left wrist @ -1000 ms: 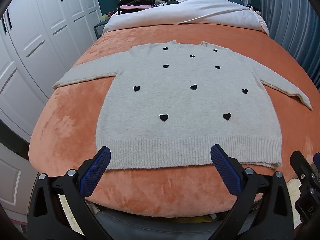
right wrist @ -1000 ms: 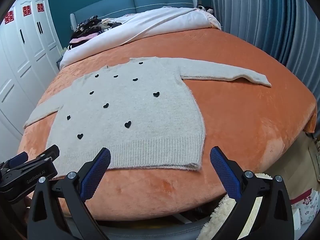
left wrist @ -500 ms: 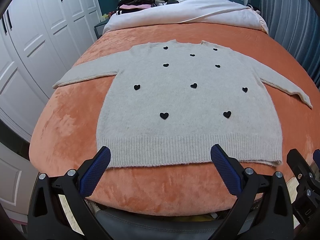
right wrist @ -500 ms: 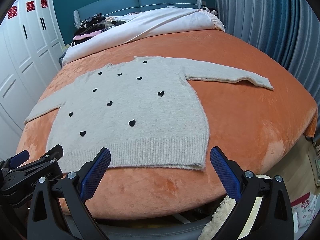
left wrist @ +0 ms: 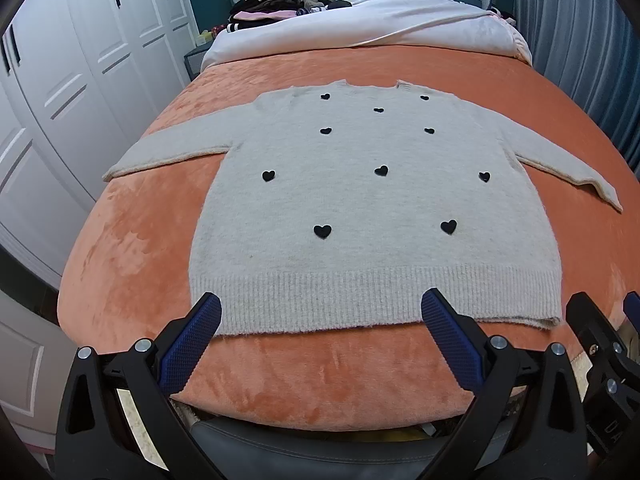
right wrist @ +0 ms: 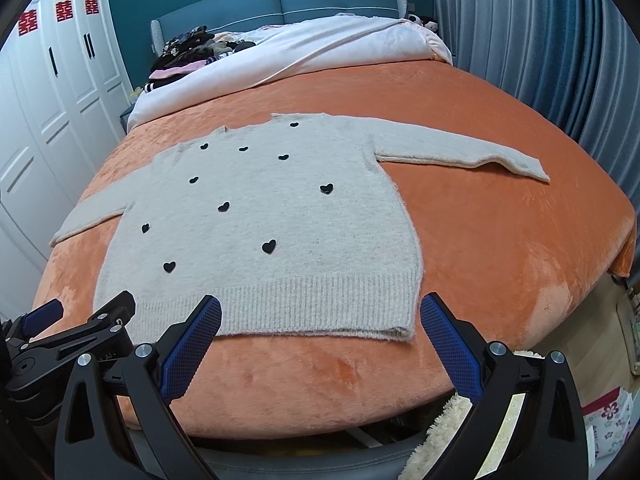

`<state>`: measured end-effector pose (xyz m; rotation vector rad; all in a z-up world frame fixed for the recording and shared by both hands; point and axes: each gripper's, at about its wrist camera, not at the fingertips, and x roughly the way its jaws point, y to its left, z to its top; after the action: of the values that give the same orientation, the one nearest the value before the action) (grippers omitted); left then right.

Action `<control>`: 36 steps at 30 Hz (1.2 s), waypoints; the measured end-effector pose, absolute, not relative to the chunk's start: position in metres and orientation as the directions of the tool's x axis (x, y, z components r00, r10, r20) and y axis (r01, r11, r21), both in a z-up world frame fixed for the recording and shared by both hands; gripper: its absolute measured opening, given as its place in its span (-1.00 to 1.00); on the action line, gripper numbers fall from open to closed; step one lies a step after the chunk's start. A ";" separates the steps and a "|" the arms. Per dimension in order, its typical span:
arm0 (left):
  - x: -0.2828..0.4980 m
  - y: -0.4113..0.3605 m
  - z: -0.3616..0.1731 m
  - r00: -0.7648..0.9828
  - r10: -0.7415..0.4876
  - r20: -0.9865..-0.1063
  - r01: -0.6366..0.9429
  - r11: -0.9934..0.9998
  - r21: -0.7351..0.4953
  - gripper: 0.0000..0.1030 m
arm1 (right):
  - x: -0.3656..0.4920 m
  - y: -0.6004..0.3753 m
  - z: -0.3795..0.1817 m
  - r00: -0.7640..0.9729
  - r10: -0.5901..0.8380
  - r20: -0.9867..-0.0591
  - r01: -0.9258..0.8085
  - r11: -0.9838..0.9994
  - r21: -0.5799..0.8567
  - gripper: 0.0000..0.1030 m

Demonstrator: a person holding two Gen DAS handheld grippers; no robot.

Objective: Fold small clothes

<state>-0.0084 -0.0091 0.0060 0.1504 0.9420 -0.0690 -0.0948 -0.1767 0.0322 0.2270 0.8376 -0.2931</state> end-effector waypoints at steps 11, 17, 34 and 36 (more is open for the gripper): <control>-0.009 -0.013 0.007 0.588 0.006 -0.809 0.132 0.986 0.103 0.90 | -0.093 -0.174 0.033 0.637 -0.160 -0.754 0.335 0.939 0.084 0.90; -0.009 -0.014 0.008 0.588 0.004 -0.809 0.136 0.985 0.104 0.90 | -0.093 -0.174 0.034 0.638 -0.158 -0.754 0.333 0.939 0.085 0.90; -0.010 -0.012 0.006 0.587 0.004 -0.810 0.132 0.986 0.101 0.90 | -0.093 -0.173 0.033 0.638 -0.155 -0.754 0.331 0.940 0.087 0.90; -0.010 -0.012 0.006 0.587 0.004 -0.809 0.132 0.986 0.100 0.90 | -0.093 -0.173 0.033 0.638 -0.155 -0.755 0.331 0.940 0.087 0.90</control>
<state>-0.0101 -0.0123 0.0062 0.1557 0.9414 -0.0751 -0.0930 -0.1726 0.0330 0.2259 0.8357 -0.2804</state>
